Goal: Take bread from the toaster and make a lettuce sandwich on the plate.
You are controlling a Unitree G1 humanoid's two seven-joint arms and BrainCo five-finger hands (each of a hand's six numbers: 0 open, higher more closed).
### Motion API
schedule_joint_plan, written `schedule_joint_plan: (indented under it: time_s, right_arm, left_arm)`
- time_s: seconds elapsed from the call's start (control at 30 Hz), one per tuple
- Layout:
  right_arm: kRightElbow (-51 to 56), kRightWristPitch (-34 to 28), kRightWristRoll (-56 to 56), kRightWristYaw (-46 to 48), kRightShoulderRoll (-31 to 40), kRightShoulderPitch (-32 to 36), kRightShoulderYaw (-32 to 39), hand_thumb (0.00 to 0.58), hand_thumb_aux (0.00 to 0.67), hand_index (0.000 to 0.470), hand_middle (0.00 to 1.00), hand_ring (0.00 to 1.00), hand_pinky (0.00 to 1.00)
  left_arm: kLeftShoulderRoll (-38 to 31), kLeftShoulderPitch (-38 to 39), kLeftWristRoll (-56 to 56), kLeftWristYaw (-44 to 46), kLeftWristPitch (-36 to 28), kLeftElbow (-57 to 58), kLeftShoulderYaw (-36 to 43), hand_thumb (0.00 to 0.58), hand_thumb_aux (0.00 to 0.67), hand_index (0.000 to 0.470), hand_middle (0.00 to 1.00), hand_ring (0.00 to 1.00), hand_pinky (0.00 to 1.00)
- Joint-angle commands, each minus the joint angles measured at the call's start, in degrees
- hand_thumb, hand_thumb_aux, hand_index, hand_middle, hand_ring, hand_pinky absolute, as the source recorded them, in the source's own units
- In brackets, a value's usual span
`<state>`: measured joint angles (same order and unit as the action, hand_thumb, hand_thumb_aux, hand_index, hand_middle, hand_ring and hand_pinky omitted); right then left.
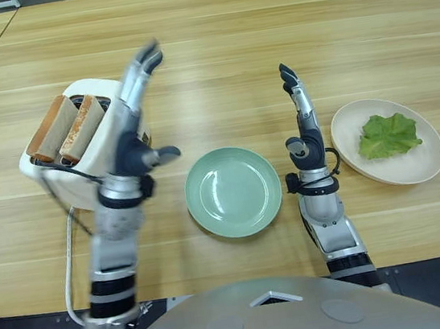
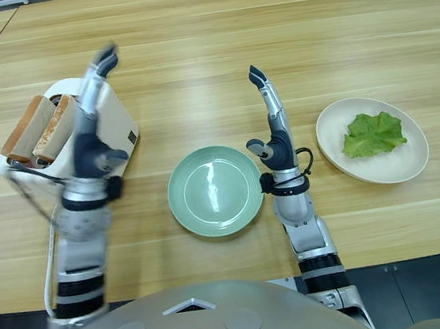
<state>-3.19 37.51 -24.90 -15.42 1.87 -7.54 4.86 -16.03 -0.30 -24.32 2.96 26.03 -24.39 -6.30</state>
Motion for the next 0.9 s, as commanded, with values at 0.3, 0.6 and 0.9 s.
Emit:
schedule_joint_plan:
  time_s: [0.3, 0.6, 0.9]
  right_arm:
    - [-0.6, -1.74, -2.13, -2.13, -1.24, -1.91, 1.24, 0.0, 0.0, 0.0, 0.0, 0.0, 0.0]
    - [-0.26, -2.03, -1.72, -1.96, -0.08, -0.83, 0.55, 0.0, 0.0, 0.0, 0.0, 0.0, 0.0]
    - [-0.74, -2.11, -1.41, -1.96, 0.78, -1.26, 0.04, 0.0, 0.0, 0.0, 0.0, 0.0, 0.0]
  left_arm:
    - [-30.42, 2.15, -2.2, 21.8, -26.32, 10.58, -19.12, 0.0, 0.0, 0.0, 0.0, 0.0, 0.0]
    - [-31.85, 4.9, -2.99, 23.33, -29.21, 14.11, -12.94, 0.0, 0.0, 0.0, 0.0, 0.0, 0.0]
    - [-32.88, 4.36, -1.41, 23.19, -30.7, 15.85, -13.02, 0.268, 0.179, 0.125, 0.0, 0.0, 0.0]
